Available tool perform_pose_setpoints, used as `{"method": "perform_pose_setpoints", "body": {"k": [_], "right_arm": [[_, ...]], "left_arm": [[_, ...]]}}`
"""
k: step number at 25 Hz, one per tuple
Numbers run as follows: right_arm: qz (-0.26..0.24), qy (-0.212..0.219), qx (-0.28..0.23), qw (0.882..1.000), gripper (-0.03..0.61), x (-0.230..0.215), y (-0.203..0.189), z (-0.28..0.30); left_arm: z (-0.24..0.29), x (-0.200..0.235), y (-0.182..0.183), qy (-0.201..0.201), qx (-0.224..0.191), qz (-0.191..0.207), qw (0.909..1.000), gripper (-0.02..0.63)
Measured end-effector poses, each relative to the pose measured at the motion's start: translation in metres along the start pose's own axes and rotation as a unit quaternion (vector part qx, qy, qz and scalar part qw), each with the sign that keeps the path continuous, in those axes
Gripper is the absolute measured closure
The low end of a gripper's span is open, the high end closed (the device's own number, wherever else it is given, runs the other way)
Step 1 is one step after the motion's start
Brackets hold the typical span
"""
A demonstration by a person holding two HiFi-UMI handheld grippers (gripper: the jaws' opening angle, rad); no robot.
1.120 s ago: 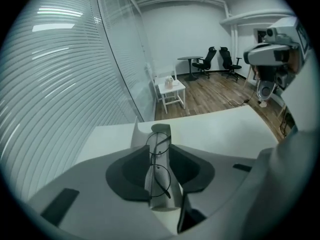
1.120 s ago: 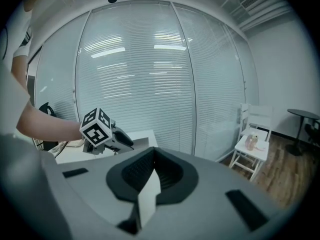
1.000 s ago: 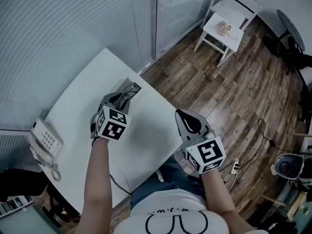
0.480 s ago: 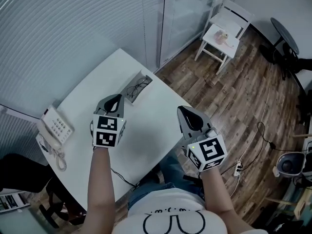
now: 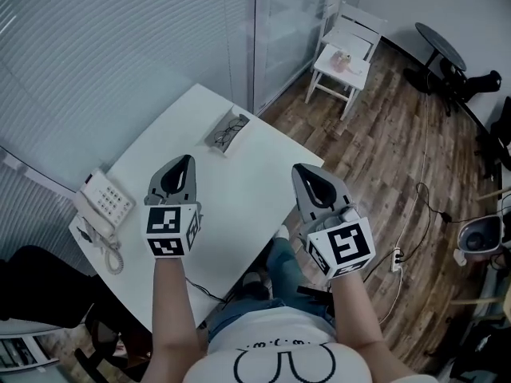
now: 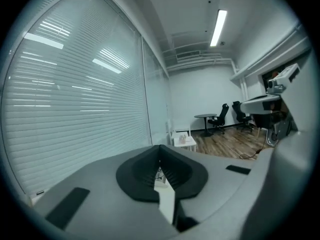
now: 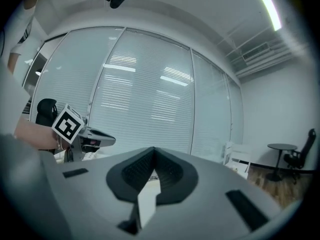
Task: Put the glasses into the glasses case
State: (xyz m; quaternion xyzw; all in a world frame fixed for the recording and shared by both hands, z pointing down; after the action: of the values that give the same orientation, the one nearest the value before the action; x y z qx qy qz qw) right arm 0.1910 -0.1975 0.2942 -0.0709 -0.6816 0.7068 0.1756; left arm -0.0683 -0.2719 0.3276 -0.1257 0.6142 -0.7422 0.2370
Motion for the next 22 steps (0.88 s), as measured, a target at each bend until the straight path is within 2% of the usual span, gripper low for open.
{"method": "perform_pose_setpoints", "body": {"k": [9,16,22], "right_arm": [[-0.024,-0.024,-0.042,0.999,0.569,0.019,0.046,-0.037],[-0.036,-0.023,-0.076,0.996,0.569,0.022,0.069,-0.049],[-0.024,-0.023,-0.077,0.996,0.569,0.022,0.071,-0.063]], "left_arm": [[-0.058,-0.019,0.039,-0.005,-0.09,0.005,0.9959,0.598],[-0.083,-0.033,0.056,0.007,-0.13,0.021,0.9913,0.598],[-0.101,-0.041,0.064,0.026,-0.147,0.021,0.9886,0.598]]}}
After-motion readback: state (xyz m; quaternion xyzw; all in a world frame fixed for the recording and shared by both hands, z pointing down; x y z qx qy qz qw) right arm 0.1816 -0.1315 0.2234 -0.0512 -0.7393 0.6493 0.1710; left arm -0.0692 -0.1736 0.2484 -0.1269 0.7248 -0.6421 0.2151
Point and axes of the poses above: the fingertips, and each gripper's own axes: z forward along the fingers, x to its left, y out of its top, the point moved 8 cm from there along -z, backward along the fingers, and after that the axes turned 5 degrees about -y, right-handed, at the moved point
